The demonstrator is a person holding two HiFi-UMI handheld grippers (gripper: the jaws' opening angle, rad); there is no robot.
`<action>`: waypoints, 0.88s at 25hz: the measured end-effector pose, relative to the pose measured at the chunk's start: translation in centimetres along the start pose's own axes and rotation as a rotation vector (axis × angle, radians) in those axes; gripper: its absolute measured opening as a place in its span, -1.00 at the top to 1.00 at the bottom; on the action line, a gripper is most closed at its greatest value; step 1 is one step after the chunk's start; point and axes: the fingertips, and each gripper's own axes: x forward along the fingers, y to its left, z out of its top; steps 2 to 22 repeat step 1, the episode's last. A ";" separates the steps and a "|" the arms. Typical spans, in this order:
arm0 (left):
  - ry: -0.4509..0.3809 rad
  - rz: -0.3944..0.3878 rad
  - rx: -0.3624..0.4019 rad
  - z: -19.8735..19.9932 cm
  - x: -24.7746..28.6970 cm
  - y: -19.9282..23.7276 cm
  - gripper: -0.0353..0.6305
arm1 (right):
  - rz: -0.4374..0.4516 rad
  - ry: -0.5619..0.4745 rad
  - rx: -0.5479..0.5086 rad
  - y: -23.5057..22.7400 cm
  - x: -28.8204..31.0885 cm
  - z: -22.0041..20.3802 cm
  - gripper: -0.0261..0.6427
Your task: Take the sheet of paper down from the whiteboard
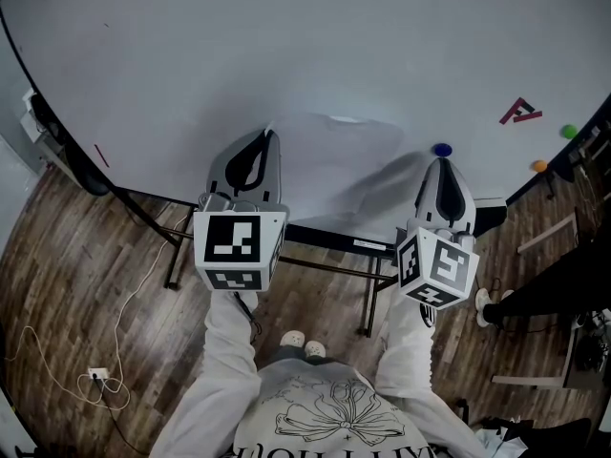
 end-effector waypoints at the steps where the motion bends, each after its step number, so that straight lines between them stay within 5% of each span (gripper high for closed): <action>1: 0.001 0.000 0.002 0.0 0.0 0.0 0.88 | -0.001 0.001 0.000 0.0 0.0 0.0 0.88; 22: 0.001 0.000 0.002 0.0 0.0 0.0 0.88 | -0.001 0.001 0.000 0.0 0.0 0.0 0.88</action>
